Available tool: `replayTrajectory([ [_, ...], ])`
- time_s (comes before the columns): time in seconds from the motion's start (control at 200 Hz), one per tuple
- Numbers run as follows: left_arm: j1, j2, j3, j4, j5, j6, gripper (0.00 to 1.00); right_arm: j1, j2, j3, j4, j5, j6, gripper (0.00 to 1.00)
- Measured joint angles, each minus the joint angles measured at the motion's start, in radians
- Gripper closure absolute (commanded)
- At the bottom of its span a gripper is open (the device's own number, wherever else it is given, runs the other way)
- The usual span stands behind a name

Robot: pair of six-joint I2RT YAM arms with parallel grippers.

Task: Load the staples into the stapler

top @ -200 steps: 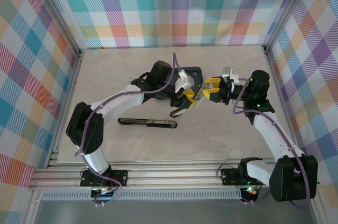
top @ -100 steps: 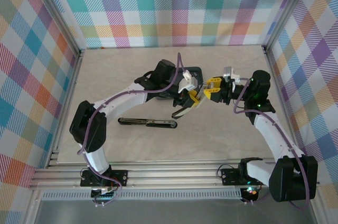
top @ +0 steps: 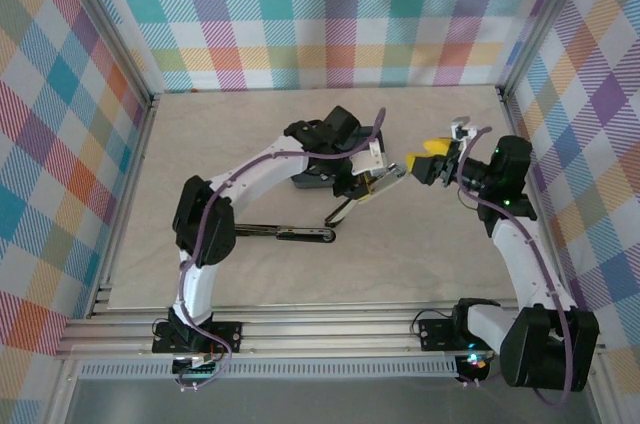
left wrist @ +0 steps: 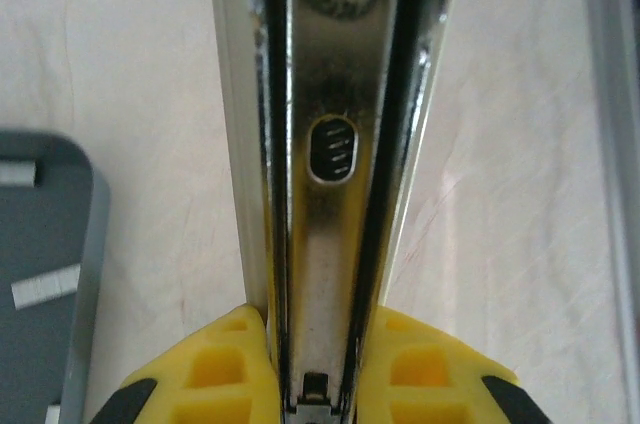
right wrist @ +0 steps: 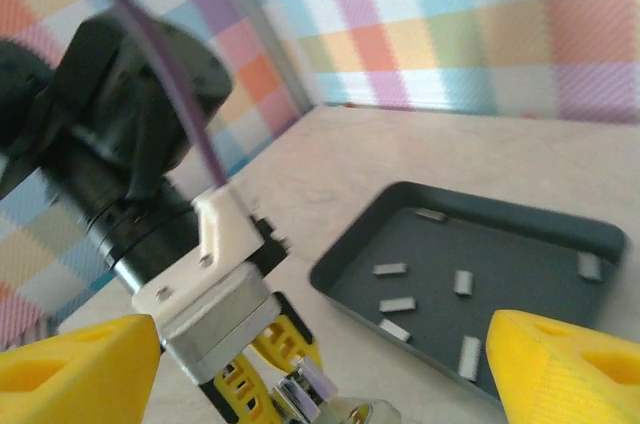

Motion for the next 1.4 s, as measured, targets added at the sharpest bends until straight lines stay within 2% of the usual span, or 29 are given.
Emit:
replayTrajectory([
  [0.215,-0.022,0.123,0.172,-0.169,-0.145,0.082,1.0,-0.043,-0.019,-0.001,-0.096,0.069,0.079,0.14],
  [0.405,-0.065,0.234,0.33,-0.262,-0.237,0.127,1.0,-0.059,-0.048,-0.002,-0.203,0.226,0.112,0.14],
  [0.59,-0.084,0.278,0.315,-0.34,-0.294,0.143,1.0,-0.069,-0.035,-0.001,-0.294,0.323,0.145,0.15],
  [0.935,-0.085,0.278,0.2,-0.351,-0.343,0.152,1.0,-0.069,-0.001,0.0,-0.332,0.355,0.157,0.17],
  [1.285,-0.089,0.317,0.197,-0.295,-0.351,0.148,0.81,-0.069,-0.001,0.0,-0.339,0.355,0.153,0.19],
  [1.4,-0.093,0.319,0.198,-0.283,-0.352,0.14,0.6,-0.069,-0.001,0.0,-0.34,0.349,0.152,0.19],
])
